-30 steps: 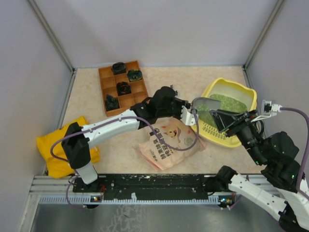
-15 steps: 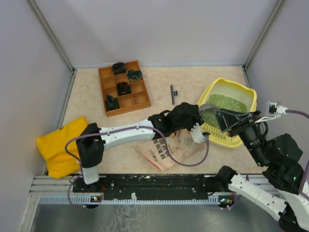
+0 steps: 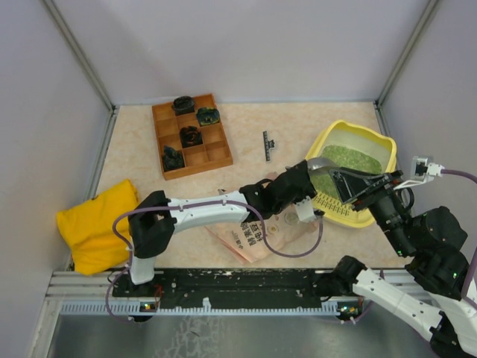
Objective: Fill the litter box with clean litter
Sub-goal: 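Pour the cat litter into the litter box, then scoop the cat litter from the cat litter bag.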
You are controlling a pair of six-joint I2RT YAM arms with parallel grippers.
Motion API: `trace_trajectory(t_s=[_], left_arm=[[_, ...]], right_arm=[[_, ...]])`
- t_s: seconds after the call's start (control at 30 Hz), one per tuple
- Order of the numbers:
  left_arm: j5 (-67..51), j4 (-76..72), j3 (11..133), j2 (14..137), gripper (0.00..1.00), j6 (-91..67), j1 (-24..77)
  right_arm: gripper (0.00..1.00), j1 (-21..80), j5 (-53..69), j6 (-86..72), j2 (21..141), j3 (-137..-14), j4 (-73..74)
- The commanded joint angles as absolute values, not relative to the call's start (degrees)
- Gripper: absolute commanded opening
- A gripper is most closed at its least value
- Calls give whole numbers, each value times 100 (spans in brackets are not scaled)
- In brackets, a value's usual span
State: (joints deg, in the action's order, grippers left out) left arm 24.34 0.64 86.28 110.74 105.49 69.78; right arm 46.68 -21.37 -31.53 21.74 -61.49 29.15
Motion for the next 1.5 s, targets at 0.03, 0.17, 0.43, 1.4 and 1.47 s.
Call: trace_trajectory(t_s=[0.03, 0.17, 0.43, 1.4, 1.47], left_arm=[[2504, -335, 8730, 11005, 0, 10080, 7013], [2230, -29, 8855, 10861, 0, 9173, 6900], [2191, 481, 8617, 10404, 0, 7609, 6530], [-187, 4572, 6656, 6493, 0, 3678, 4182], [-161, 4981, 6617, 6255, 0, 3682, 4160]], right_arm=[[46, 4645, -2160, -3135, 2112, -6121, 2699], [46, 4633, -2153, -3135, 2114, -6079, 2720], [47, 4638, -2054, -3205, 2111, -5893, 2731], [47, 4634, -1400, -3411, 2537, -4934, 3180], [47, 4636, -1396, -3410, 2595, -4901, 3144]])
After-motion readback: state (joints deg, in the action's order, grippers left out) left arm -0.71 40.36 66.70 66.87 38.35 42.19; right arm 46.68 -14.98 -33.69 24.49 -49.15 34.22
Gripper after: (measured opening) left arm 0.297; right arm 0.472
